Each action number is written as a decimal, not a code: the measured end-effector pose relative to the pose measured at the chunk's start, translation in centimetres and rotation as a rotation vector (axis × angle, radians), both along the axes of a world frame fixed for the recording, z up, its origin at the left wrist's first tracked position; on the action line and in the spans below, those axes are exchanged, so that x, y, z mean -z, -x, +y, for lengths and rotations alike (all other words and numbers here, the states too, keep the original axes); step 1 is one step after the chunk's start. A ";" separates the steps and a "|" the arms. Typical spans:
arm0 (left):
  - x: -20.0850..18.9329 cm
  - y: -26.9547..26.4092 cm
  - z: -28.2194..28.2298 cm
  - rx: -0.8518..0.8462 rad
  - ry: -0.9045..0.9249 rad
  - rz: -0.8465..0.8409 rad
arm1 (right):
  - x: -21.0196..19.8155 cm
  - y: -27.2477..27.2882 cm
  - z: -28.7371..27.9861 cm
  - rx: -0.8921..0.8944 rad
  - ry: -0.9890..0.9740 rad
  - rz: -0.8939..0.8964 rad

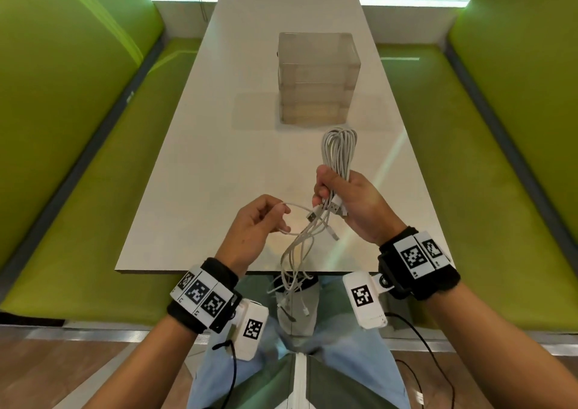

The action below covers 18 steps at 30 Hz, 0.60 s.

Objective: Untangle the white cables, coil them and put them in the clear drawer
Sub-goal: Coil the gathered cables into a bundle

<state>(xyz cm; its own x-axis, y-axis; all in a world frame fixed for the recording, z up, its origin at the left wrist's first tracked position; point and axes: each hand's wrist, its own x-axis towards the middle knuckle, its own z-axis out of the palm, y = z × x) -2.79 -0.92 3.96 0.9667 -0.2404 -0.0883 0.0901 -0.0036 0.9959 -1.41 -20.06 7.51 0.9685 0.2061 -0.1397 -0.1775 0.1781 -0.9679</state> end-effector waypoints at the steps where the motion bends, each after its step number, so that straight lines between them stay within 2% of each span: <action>1: 0.1 -0.1 0.1 -0.020 0.031 0.016 | -0.1 -0.1 -0.1 0.006 0.006 -0.002; 6: -0.3 0.0 -0.3 -0.098 0.332 0.144 | -0.5 -0.2 -0.3 0.004 0.021 -0.019; 8: -0.5 0.0 -0.5 -0.117 0.342 0.181 | -0.7 -0.1 -0.3 -0.008 0.030 -0.025; 10: -0.5 -0.2 -0.4 -0.101 0.219 0.126 | -0.8 0.0 -0.3 -0.022 0.040 -0.028; 13: -1.1 -0.6 -0.3 0.087 -0.063 -0.031 | -1.0 0.3 0.0 -0.041 0.052 -0.034; 15: -1.6 -0.7 -0.4 0.177 -0.167 -0.086 | -1.0 0.3 0.2 -0.051 0.055 -0.037; 18: -1.4 -0.9 -0.6 0.120 -0.217 -0.171 | -0.9 0.3 0.5 -0.058 0.077 -0.036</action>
